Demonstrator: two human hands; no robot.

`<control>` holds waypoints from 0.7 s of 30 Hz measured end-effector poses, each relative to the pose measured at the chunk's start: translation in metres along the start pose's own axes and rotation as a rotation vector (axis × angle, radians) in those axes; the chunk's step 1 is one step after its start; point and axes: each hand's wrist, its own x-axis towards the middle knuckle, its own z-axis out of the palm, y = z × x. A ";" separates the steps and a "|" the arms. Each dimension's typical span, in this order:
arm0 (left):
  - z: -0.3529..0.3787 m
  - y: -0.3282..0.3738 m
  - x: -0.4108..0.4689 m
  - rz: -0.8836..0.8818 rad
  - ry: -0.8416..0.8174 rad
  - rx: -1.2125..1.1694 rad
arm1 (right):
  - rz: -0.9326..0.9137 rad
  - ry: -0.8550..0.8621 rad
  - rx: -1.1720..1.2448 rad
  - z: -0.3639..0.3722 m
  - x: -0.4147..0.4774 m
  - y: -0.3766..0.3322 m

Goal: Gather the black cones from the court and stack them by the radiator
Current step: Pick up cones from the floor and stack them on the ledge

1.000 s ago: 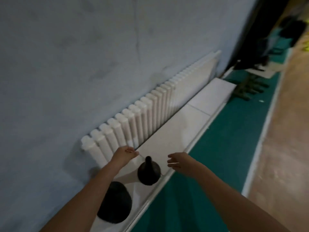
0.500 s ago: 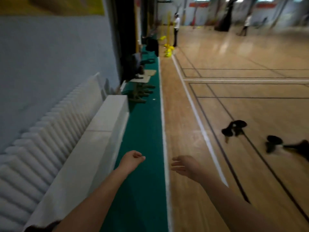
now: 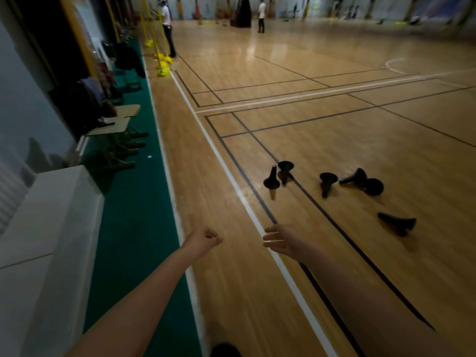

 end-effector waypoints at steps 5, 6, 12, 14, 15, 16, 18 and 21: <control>-0.010 0.044 0.099 0.058 -0.020 0.006 | -0.046 0.088 0.016 -0.023 0.063 -0.055; -0.016 0.056 0.129 0.071 -0.028 0.006 | -0.047 0.109 0.031 -0.026 0.082 -0.074; -0.044 0.109 0.249 0.094 -0.083 0.021 | -0.019 0.191 0.095 -0.044 0.161 -0.158; -0.049 0.129 0.284 0.105 -0.096 0.009 | -0.021 0.217 0.121 -0.053 0.186 -0.180; -0.049 0.137 0.296 0.105 -0.103 0.000 | -0.021 0.216 0.129 -0.056 0.194 -0.187; -0.049 0.147 0.310 0.099 -0.117 -0.022 | -0.015 0.207 0.145 -0.062 0.206 -0.195; -0.049 0.165 0.337 0.102 -0.133 -0.027 | -0.008 0.197 0.167 -0.074 0.229 -0.211; -0.045 0.191 0.381 0.101 -0.147 -0.011 | 0.010 0.199 0.202 -0.097 0.272 -0.229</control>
